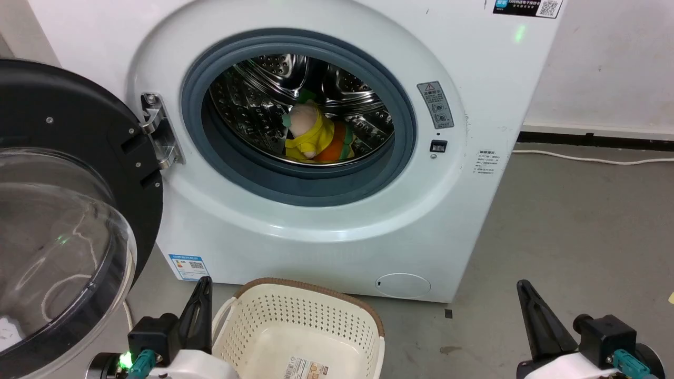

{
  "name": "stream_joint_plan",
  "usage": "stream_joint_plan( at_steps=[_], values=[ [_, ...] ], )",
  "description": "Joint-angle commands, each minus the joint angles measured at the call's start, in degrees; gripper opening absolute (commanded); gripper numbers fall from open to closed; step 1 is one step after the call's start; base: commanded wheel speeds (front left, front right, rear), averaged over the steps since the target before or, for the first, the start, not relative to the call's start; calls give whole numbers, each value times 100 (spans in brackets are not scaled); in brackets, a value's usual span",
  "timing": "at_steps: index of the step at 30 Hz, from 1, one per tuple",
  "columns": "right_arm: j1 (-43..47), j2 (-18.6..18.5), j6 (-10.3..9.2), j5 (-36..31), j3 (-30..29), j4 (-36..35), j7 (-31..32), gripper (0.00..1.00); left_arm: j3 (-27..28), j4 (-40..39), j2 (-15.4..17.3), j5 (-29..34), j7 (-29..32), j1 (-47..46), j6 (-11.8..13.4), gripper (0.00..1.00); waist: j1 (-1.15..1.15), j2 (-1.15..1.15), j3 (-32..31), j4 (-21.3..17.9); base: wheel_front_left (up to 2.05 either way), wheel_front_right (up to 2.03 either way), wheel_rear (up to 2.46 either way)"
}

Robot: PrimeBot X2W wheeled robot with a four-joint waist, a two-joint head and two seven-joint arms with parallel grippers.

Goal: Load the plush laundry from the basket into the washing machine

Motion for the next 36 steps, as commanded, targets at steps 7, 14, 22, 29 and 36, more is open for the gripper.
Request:
stream_joint_plan(
  at_steps=[7,14,22,29,36],
  values=[
    [-131,-1,3,-122,-34,-46,102,0,50,-59,-39,151,112,-89,29,0,0,0,14,-6,0,0,0],
    [-176,-1,3,-185,-49,-53,172,0,72,-83,-64,224,183,-110,34,0,0,0,24,-10,0,0,0],
    [-236,-1,4,-268,-68,-63,266,0,101,-115,-96,322,276,-138,42,0,0,0,38,-16,0,0,0],
    [-289,-1,4,-341,-85,-72,348,0,127,-144,-125,407,358,-163,49,0,0,0,50,-21,0,0,0],
    [-341,-1,4,-415,-102,-80,431,0,153,-172,-153,493,440,-188,55,0,0,0,63,-26,0,0,0]
  ],
)
